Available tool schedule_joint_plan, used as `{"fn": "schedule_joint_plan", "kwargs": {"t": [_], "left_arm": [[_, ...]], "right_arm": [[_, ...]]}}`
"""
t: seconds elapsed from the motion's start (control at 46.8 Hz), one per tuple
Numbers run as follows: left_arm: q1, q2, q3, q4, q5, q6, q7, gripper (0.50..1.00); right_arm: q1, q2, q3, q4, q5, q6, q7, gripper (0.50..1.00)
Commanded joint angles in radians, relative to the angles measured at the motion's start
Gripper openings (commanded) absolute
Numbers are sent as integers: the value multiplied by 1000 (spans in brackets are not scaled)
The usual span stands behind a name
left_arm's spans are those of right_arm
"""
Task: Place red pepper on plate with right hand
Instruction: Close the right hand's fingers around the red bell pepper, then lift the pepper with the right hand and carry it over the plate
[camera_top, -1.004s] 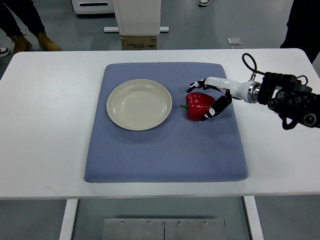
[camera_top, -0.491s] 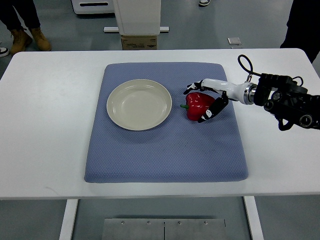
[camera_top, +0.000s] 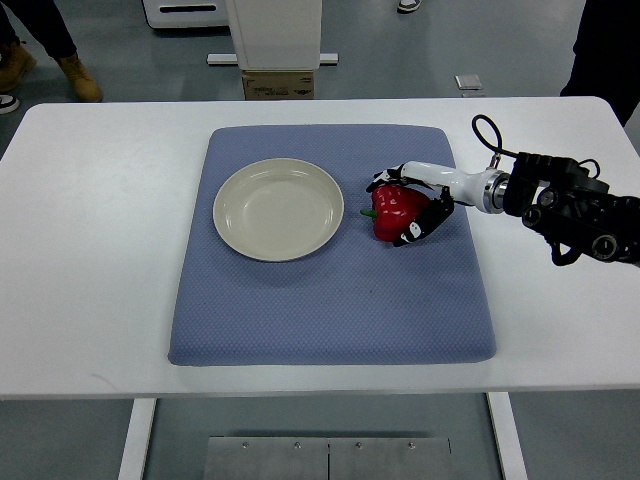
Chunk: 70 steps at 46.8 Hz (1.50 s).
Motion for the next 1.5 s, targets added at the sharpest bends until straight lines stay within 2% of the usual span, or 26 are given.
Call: {"fn": "schedule_joint_plan", "kwargs": {"t": [0.0, 0.256, 0.406, 0.491, 0.641, 0.769, 0.833, 1.154, 1.325, 1.474], "left_arm": [[0, 0, 0, 0, 0, 0, 0, 1000], [0, 0, 0, 0, 0, 0, 0, 1000], [0, 0, 0, 0, 0, 0, -1, 1000], [0, 0, 0, 0, 0, 0, -1, 1000], [0, 0, 0, 0, 0, 0, 0, 1000], [0, 0, 0, 0, 0, 0, -1, 1000], [0, 0, 0, 0, 0, 0, 0, 1000], [0, 0, 0, 0, 0, 0, 0, 1000], [0, 0, 0, 0, 0, 0, 0, 1000], [0, 0, 0, 0, 0, 0, 0, 1000]], "right_arm": [[3, -1, 3, -1, 0, -2, -2, 958], [1, -1, 3, -11, 0, -2, -16, 952], [1, -3, 3, -11, 0, -2, -15, 908], [0, -3, 1, -11, 0, -2, -10, 855], [-2, -1, 1, -11, 0, 0, -8, 736], [-3, -1, 1, -11, 0, 0, -8, 600], [-6, -1, 1, -11, 0, 0, -8, 500], [26, -9, 49, -11, 8, -9, -21, 500], [76, 0, 60, -11, 17, -9, -54, 500], [130, 68, 61, -43, 49, -9, -91, 500]]}}
